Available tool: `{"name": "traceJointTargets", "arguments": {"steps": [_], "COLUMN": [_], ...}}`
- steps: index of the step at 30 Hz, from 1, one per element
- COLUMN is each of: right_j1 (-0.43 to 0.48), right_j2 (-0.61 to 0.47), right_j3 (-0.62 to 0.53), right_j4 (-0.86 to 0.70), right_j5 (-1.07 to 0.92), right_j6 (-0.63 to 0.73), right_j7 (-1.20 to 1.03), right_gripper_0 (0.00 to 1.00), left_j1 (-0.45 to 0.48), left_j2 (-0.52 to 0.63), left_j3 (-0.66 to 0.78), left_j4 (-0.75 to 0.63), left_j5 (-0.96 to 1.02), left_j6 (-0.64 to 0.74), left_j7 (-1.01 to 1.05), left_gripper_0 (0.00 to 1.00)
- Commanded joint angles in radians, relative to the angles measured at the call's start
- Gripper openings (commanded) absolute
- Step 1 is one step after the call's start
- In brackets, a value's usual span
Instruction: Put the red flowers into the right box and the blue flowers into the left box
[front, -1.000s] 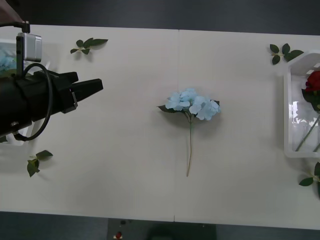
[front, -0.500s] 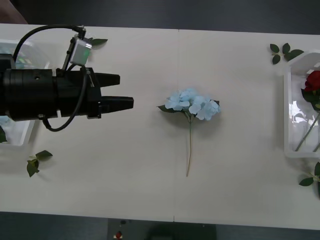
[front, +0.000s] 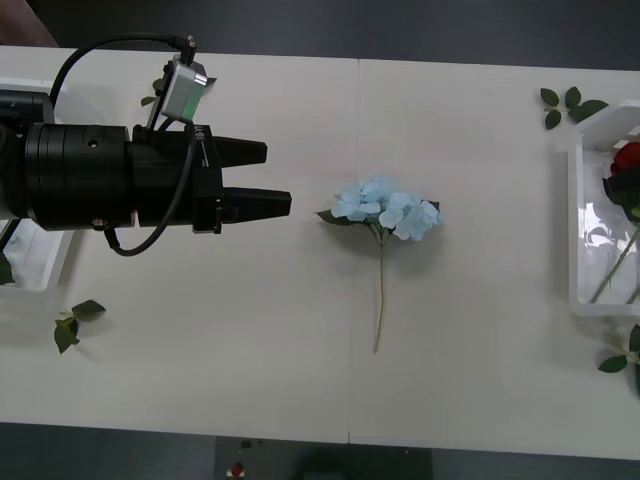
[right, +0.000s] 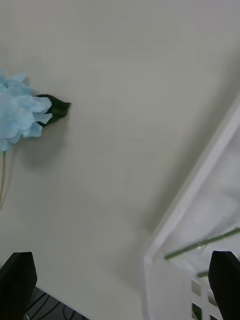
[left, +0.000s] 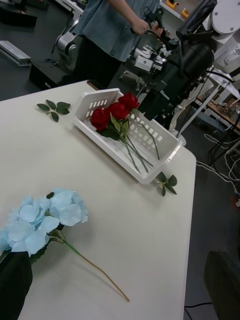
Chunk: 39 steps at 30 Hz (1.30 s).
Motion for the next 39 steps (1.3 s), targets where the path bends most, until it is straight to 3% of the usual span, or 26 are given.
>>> {"name": "traceJointTargets", "arguments": {"steps": [1, 8, 15, 20, 39], "right_j1": [-0.031, -0.029, -0.029, -0.029, -0.029], "right_j2": [0.146, 0.344, 0.48, 0.493, 0.52], "right_j3": [-0.06, -0.017, 0.138, 0.325, 0.674], "right_j4": [-0.096, -0.2, -0.231, -0.228, -0.085], "right_j5": [0.052, 0.211, 0.383, 0.472, 0.524], "right_j6": [0.039, 0.077, 0.023, -0.064, -0.351], "right_j7": [-0.012, -0.102, -0.234, -0.365, -0.626], "right_gripper_0": [1.0, 1.0, 1.0, 1.0, 1.0], "left_j1": [-0.002, -0.002, -0.002, -0.002, -0.002], "left_j2": [0.002, 0.002, 0.002, 0.002, 0.002], "left_j3": [0.019, 0.019, 0.019, 0.019, 0.019], "left_j4": [-0.015, -0.015, -0.015, -0.015, -0.015], "left_j5": [0.01, 0.01, 0.01, 0.01, 0.01], "left_j6": [0.001, 0.001, 0.001, 0.001, 0.001], "left_j7": [-0.029, -0.029, -0.029, -0.029, -0.029], "left_gripper_0": [1.0, 1.0, 1.0, 1.0, 1.0]}}
